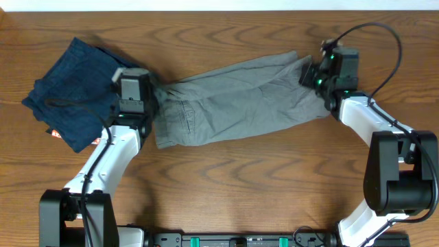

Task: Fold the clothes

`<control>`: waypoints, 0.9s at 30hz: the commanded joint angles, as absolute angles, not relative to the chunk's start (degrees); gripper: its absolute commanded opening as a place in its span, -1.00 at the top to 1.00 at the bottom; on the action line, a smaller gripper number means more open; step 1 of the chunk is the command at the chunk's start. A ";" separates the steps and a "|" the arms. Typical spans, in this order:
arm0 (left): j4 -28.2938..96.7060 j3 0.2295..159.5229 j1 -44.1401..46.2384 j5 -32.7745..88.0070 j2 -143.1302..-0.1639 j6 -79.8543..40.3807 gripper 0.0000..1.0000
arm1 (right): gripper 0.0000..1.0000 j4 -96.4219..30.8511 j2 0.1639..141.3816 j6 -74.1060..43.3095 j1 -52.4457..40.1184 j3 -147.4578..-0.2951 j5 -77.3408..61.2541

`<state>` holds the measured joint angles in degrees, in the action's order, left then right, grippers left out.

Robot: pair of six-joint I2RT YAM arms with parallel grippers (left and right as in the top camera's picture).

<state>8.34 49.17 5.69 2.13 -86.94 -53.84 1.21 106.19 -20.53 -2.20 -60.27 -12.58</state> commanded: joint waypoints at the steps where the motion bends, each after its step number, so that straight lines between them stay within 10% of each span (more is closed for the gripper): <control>1: 13.13 48.84 7.27 5.56 -87.37 -52.49 0.18 | 0.97 -3.42 106.67 -14.26 -3.88 -60.62 -11.20; 13: 14.85 46.19 13.69 4.95 -97.60 -50.57 0.20 | 0.87 -24.23 111.26 -19.62 -3.73 -60.60 3.31; 21: 37.08 46.19 14.44 15.94 -99.11 -46.28 0.80 | 0.97 -42.44 110.54 -26.55 -2.20 -60.60 5.65; 27: 47.37 46.46 14.44 16.97 -95.44 -41.15 0.88 | 0.98 -47.86 108.53 -28.69 -1.93 -60.60 6.17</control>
<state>44.80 48.84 14.61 18.15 -95.79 -44.97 -46.46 106.80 -26.04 -3.29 -63.66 0.54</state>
